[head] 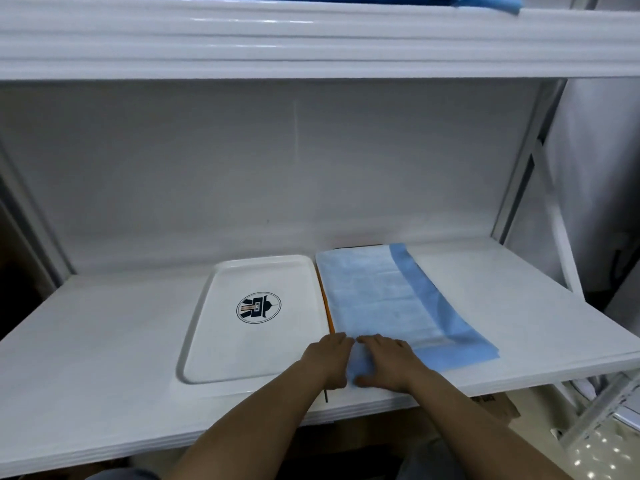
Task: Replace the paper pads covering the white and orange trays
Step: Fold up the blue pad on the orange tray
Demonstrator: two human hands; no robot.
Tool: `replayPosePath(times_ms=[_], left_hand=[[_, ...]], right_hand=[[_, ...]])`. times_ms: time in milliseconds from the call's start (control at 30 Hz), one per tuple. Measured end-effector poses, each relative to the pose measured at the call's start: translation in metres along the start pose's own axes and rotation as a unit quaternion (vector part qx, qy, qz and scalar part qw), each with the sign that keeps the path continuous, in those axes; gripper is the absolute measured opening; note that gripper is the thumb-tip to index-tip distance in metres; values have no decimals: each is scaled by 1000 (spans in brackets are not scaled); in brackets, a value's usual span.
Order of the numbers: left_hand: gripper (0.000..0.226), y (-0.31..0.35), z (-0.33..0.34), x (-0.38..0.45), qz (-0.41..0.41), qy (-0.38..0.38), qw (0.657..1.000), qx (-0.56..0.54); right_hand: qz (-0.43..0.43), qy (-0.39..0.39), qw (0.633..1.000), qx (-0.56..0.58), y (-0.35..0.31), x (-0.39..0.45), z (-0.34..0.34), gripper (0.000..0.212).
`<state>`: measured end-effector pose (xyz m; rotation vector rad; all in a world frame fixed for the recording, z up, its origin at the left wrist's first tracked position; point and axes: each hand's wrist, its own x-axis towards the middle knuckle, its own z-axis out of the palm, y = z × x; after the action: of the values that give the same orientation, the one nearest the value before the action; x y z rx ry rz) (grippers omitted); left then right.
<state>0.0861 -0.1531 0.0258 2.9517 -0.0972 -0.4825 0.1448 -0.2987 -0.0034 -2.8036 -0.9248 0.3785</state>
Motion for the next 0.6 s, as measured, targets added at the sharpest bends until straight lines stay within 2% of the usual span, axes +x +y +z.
replayPosePath(times_ms=[100, 333, 600], left_hand=[[82, 0, 7, 6, 2, -10, 1000, 10], [75, -4, 18, 10, -6, -12, 999, 29], [65, -5, 17, 8, -1, -3, 999, 33]], right_hand=[[-20, -8, 1000, -7, 4, 3, 4, 87], [-65, 27, 995, -68, 13, 7, 12, 68], [-121, 38, 984, -127, 21, 0, 10, 78]])
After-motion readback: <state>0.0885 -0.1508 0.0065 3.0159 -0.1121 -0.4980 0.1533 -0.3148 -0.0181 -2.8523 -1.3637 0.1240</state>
